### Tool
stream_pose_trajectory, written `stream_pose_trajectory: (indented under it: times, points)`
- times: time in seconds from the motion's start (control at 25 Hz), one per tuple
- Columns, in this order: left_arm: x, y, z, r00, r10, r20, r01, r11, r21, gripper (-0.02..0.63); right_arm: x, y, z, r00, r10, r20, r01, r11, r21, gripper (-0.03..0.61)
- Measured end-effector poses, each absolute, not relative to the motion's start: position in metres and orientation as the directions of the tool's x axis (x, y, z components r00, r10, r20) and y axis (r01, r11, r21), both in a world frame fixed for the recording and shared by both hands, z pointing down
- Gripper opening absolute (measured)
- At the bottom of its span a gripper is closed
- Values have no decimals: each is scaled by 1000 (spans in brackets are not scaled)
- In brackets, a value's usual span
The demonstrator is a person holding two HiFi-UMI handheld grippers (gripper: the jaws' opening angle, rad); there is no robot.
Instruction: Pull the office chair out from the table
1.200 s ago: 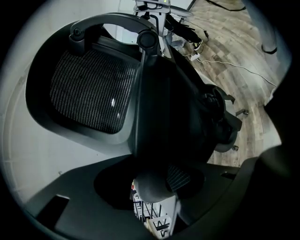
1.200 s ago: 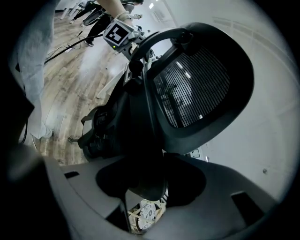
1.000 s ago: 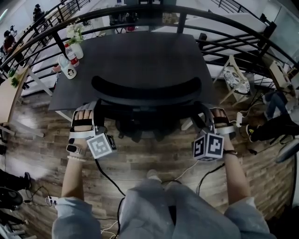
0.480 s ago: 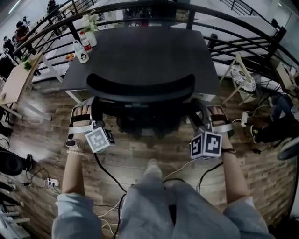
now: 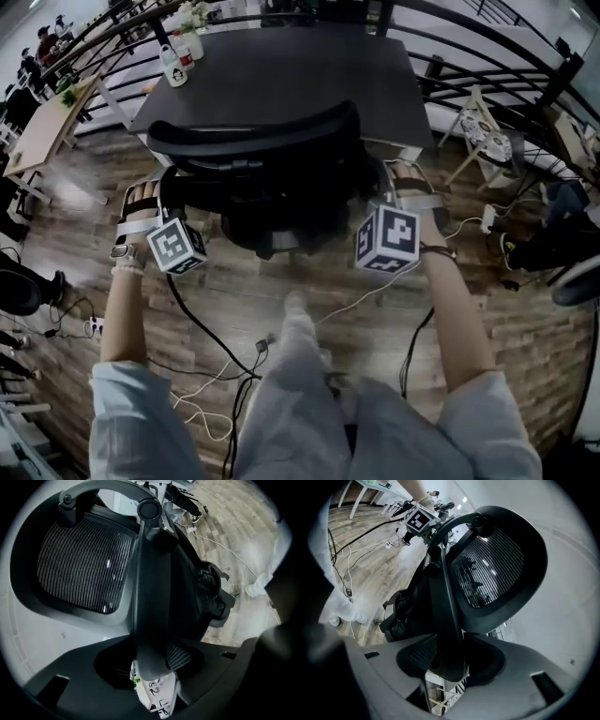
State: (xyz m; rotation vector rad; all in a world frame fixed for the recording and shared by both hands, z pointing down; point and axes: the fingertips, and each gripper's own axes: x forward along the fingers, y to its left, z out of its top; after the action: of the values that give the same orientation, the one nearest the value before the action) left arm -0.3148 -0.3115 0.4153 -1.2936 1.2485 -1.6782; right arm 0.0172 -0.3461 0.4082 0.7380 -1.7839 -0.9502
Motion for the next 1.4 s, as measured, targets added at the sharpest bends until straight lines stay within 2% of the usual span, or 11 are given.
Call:
stream_pose_trajectory:
  times: [0.4, 0.88, 1.4]
  points:
    - [-296, -203, 419, -286, -886, 364, -93, -353, -931, 196, 25, -269, 411, -380, -793, 475, -55, 533, 845, 186]
    - [-335, -140, 413, -318, -888, 333, -87, -322, -943, 196, 2, -162, 407, -342, -831, 439, -105, 498, 861, 184]
    - [-329, -84, 421, -177, -935, 307, -102, -293, -951, 195, 3, -92, 410, -216, -872, 440, -153, 475, 866, 187]
